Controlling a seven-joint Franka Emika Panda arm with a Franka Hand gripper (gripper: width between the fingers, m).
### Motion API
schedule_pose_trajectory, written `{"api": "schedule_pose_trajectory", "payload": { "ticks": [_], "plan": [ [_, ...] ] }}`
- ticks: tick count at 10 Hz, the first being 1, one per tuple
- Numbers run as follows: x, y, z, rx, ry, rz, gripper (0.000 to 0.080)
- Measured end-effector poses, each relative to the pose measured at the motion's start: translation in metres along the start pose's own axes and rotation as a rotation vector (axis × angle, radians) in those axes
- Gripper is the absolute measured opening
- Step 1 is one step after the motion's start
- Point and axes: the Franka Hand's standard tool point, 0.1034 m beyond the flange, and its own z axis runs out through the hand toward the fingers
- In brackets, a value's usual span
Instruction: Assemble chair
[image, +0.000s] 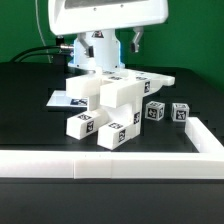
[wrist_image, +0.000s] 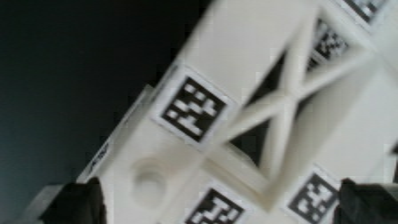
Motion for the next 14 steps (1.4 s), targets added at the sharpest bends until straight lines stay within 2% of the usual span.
{"api": "schedule_pose_trajectory", "payload": {
  "ticks": [3,6,7,10,12,14],
  "plan": [
    [-0.011,0.016,0.003,0.006,-0.006,-0.131,0.0649],
    [-0.012,0.016,0.004,0.005,-0.008,-0.126,0.0649],
    [-0.013,0.018,0.006,0.004,-0.009,-0.213,0.0649],
    [-0.028,0.028,0.017,0.007,-0.021,-0.396,0.0649],
    [-0.043,0.03,0.028,0.0,-0.017,-0.386,0.0649],
    [-0.047,0.032,0.036,-0.002,-0.028,-0.38,0.0649]
  ]
}}
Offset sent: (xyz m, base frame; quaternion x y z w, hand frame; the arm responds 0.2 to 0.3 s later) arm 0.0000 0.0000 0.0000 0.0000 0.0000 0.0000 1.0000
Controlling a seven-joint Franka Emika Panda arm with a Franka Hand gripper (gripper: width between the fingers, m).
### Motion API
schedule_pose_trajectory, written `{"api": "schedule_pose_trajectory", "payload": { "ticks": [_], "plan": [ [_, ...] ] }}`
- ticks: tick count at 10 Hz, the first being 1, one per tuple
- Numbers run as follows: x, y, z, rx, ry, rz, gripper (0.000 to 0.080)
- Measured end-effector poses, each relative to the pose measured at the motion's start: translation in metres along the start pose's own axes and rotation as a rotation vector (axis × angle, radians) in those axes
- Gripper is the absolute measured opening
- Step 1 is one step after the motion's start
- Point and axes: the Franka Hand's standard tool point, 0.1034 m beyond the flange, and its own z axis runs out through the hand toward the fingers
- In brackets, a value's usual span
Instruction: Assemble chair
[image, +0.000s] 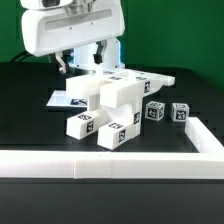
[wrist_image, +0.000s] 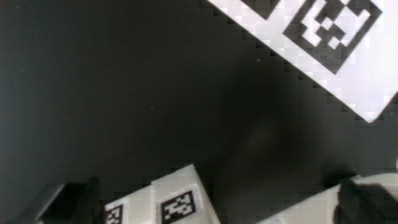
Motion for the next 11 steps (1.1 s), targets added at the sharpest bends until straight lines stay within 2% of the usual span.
{"api": "schedule_pose_trajectory", "payload": {
  "ticks": [4,5,8,10,11],
  "plan": [
    [0.003,-0.006,0.014,0.009,-0.026,0.002,0.0649],
    [0.01,-0.006,0.015,0.008,-0.027,0.004,0.0649],
    [0.046,-0.004,0.012,-0.01,-0.009,0.012,0.0649],
    [0.069,-0.001,0.009,-0.007,-0.004,0.005,0.0649],
    [0.074,0.002,0.007,-0.009,0.0,0.001,0.0649]
  ]
}}
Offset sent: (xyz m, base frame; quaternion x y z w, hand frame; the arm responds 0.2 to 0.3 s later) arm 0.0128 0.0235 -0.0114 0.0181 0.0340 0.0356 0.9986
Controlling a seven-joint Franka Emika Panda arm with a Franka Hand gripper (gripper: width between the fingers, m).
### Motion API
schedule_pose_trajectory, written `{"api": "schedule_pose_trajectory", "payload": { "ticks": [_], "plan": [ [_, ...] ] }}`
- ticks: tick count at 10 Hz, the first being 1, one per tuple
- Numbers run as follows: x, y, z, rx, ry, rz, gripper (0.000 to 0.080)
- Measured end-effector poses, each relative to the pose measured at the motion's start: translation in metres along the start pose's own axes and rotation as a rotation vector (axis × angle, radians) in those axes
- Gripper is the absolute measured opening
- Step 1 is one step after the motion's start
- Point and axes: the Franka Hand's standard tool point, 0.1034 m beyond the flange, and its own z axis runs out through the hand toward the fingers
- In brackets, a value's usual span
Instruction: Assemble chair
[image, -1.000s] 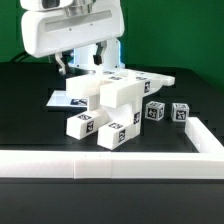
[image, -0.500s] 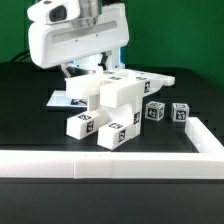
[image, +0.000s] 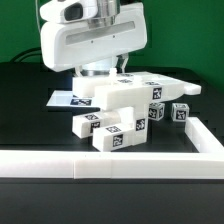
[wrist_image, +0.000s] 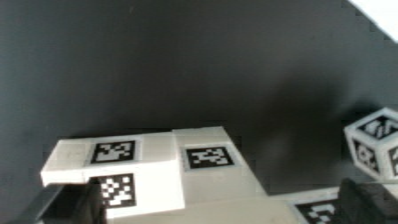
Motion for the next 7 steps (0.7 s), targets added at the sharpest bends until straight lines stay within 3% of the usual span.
{"api": "schedule_pose_trajectory", "payload": {
  "ticks": [5,7],
  "plan": [
    [-0.002,-0.001,0.003,0.002,-0.005,0.009,0.0649],
    [0.009,-0.009,0.012,0.006,-0.015,0.07,0.0649]
  ]
}}
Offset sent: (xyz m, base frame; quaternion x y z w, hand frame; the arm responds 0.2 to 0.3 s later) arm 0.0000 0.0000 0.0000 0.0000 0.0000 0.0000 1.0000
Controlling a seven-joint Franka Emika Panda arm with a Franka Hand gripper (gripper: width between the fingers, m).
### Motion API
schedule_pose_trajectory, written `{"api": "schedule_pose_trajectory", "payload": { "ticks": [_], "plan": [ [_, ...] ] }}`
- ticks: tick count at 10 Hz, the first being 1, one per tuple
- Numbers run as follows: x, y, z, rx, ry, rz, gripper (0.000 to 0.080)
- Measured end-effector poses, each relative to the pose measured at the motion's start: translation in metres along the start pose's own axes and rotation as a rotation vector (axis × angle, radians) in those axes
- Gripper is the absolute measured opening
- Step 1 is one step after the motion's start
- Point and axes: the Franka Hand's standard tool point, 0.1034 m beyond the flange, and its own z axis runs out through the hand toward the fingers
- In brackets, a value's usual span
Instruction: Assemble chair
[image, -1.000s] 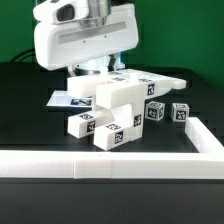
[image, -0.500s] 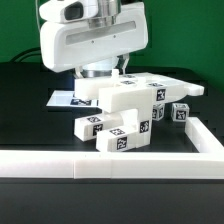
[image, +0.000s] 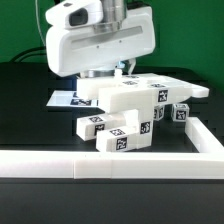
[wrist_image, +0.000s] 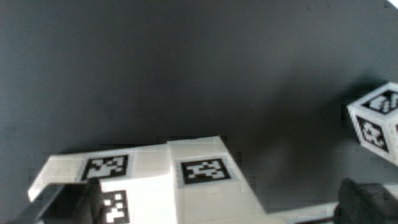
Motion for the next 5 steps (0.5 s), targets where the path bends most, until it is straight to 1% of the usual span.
{"api": "schedule_pose_trajectory", "payload": {
  "ticks": [1,3,4,5],
  "plan": [
    [0.012,0.003,0.001,-0.006,0.007,-0.001,0.0649],
    [0.025,0.008,-0.003,-0.008,0.013,0.003,0.0649],
    [0.035,0.013,-0.007,-0.015,0.026,0.003,0.0649],
    [0.04,0.018,-0.008,-0.02,0.032,0.006,0.0649]
  ]
}}
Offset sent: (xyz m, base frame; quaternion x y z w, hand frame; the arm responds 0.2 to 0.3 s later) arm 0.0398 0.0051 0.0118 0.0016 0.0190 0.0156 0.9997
